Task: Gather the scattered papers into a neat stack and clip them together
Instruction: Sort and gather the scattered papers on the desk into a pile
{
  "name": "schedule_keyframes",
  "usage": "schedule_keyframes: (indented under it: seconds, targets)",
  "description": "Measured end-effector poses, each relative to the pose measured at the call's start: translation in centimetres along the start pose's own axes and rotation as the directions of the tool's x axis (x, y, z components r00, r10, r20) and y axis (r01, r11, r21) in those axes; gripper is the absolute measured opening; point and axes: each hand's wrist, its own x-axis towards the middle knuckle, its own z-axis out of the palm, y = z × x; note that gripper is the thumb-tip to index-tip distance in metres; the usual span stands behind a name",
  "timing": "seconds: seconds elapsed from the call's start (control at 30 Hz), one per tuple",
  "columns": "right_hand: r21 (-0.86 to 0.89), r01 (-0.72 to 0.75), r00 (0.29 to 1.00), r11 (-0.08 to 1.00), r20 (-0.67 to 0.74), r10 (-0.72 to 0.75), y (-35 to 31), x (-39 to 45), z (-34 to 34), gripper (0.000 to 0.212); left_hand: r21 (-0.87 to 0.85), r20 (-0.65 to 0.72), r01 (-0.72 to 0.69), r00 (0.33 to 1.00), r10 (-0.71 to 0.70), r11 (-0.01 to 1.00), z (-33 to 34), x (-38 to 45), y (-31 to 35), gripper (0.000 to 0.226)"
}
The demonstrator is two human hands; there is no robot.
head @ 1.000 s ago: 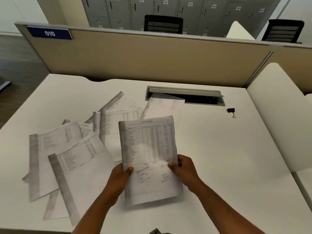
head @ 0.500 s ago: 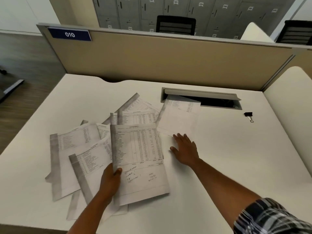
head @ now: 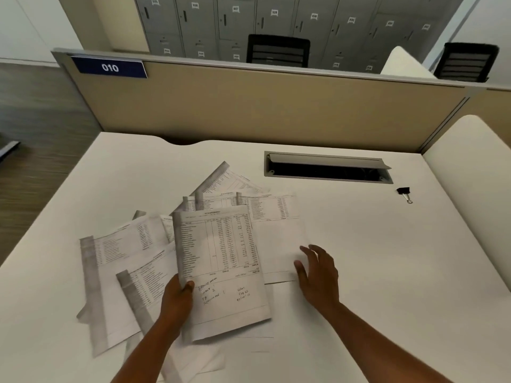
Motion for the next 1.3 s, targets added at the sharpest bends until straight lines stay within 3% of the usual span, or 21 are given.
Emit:
schedule_keyframes:
  seconds: [0.07,0.2,0.27,0.33,0.43,0.63,0.9,1.13,1.3]
  targets:
    - [-0.057,-0.088,0.987,0.994,0.131,0.095,-0.9,0.8,0.6,0.056,0.010,0.023,-0.003,1.000,0.003,1.000,0.3,0.5,0.3,0.033]
    - [-0.141,0.035,0.965,0.989,0.264,0.004,-2.3,-0.8,2.7,0.060,0.011,0.060,-0.015,0.998,0.014,1.000,1.2,1.1,0.8,0.039]
    - [-0.076,0.041,0.971,0.996,0.238,-0.021,-2.7,-1.7,3.2,0.057,0.013,0.060,-0.017,0.998,0.016,1.000,1.3,1.5,0.9,0.040]
    - [0.019,-0.001,0.992,1.000,0.124,-0.002,-2.9,-1.8,3.1,0.053,0.018,0.061,-0.011,0.998,0.010,1.000,1.1,1.8,1.0,0.042]
    - [0.020,-0.087,0.996,0.996,0.010,0.087,-3.0,-0.7,2.7,0.053,0.030,0.067,-0.012,0.998,0.009,0.999,0.4,2.6,1.1,0.043]
    - [0.063,-0.095,0.980,0.994,0.183,0.082,-5.0,1.5,3.8,0.065,0.140,0.048,-0.072,0.997,0.066,0.988,1.0,4.0,2.6,0.030]
    - [0.045,0.028,0.962,0.999,0.272,-0.039,-3.6,0.8,4.6,0.077,0.389,0.005,-0.165,0.984,0.177,0.906,2.7,4.9,4.5,0.022]
    - [0.087,0.024,0.949,0.996,0.310,-0.050,-3.1,1.1,4.9,0.076,0.297,0.092,-0.167,0.985,0.146,0.940,3.5,5.5,7.1,0.020]
    - [0.111,0.006,0.945,0.994,0.325,-0.042,-3.2,1.4,4.6,0.079,0.257,0.142,-0.086,0.989,0.050,0.963,3.6,6.1,7.9,0.029]
